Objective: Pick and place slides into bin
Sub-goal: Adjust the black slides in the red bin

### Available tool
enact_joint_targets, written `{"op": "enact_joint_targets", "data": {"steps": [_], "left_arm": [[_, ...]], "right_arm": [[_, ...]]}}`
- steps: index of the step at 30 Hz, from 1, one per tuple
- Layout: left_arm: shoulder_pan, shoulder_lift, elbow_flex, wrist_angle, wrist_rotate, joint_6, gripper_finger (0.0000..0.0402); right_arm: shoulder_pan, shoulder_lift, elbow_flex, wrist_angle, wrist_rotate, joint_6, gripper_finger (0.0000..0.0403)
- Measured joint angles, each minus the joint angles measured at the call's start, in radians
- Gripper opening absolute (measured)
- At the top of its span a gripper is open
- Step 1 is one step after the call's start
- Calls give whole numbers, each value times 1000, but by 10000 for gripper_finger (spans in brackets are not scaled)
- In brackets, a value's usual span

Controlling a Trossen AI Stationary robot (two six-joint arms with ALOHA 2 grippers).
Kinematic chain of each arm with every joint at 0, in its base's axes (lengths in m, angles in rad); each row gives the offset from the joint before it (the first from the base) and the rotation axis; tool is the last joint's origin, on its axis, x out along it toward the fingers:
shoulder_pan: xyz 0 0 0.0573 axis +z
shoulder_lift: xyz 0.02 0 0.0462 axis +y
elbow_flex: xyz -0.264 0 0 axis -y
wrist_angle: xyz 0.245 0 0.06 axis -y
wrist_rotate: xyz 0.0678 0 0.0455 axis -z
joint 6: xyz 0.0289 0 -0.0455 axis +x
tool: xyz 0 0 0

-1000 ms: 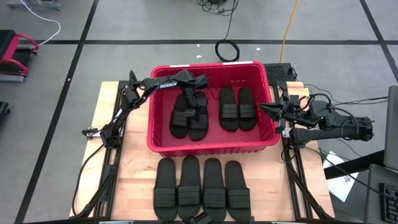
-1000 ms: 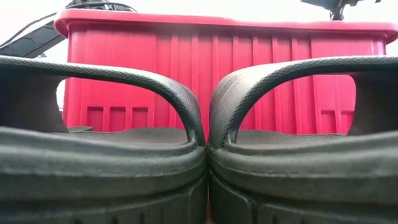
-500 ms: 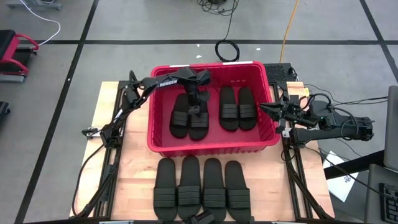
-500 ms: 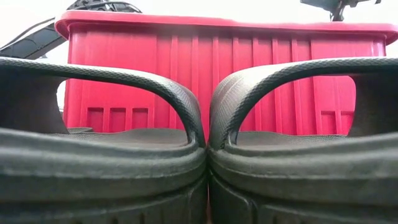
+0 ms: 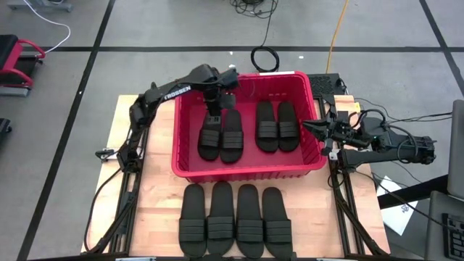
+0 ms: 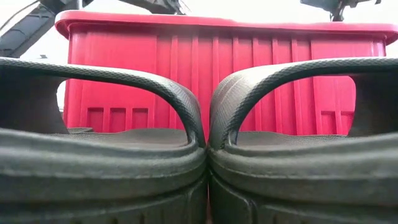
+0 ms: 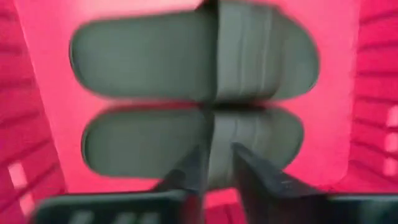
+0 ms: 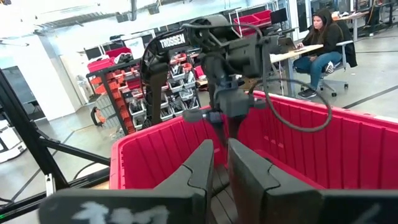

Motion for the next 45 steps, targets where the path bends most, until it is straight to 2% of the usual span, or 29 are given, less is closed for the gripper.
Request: {"op": "enact_joint_targets", "data": {"steps": [2, 8, 12, 21, 33, 39, 42, 45], "left_arm": [[2, -25, -68, -9, -4, -8, 19], [-5, -55, -226, -68, -105, -56, 3], [-4, -93, -317, -77, -95, -89, 4], [-17, -64, -470, -54, -48, -131, 2], [-29, -58, -519, 93, -12, -89, 2], [-29, -58, -519, 90, -15, -78, 2], [-29, -59, -519, 94, -15, -70, 1], [-29, -59, -519, 103, -7, -71, 1]], "right_arm": [[0, 0, 0, -4, 0, -3, 41], [0, 0, 0, -7, 0, -29, 41], [0, 0, 0, -9, 0, -30, 41], [0, 0, 0, -15, 0, -30, 41], [0, 0, 0, -41, 19, -54, 41], [0, 17, 2, -119, 199, -103, 16], [0, 39, 7, -155, 370, -134, 3], [0, 68, 22, -157, 604, -174, 5]]}}
